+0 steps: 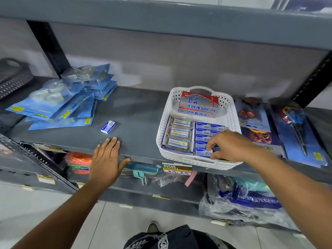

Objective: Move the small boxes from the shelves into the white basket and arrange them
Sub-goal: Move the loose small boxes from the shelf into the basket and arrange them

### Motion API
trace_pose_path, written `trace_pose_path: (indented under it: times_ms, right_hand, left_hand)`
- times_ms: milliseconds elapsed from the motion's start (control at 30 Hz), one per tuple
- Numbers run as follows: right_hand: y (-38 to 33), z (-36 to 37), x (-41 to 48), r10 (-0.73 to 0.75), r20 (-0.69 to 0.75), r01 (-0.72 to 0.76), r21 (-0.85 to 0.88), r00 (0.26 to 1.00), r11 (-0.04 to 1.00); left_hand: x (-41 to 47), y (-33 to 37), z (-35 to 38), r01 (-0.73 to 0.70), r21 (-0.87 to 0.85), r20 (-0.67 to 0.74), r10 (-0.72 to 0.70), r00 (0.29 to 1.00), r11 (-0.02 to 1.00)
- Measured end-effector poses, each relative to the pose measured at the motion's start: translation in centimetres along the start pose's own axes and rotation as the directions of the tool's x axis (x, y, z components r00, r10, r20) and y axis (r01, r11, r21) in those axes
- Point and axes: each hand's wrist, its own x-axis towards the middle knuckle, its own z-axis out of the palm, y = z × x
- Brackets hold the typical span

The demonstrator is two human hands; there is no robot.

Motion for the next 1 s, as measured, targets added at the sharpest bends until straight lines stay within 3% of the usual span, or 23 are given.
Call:
trace_pose_path:
  times_ms: [500,633,767,1000]
  right_hand:
    - [0.7,0.4,0.5,0.083,0.055,-0.094,0.238,0.995,0.967]
    - [0.8,-1.0,1.6,0.1,-0.034,-0.089,0.237,0.994,0.967]
    - [-1.2,-2.8,4.1,0.04,-0.164,-0.002,0.226,0.986,0.974]
    - [-8.0,-5.4,10.7,-0.154,-0.249,0.209,0.212,0.956,0.955]
  left_hand:
    - [0.0,-0.2,0.1,-0.003,0.01,0.011,0.003,1.0,1.0]
    - [0.0,0.0,-0.1,-0.011,0.0,-0.01,0.011,1.0,1.0]
    - [-0.1,-0.1,0.0,-0.014,-0.002,-0.018,0.014,1.0,1.0]
    - [-0.1,-0.2,0.1,-0.019,-0.008,-0.014,0.019,1.0,1.0]
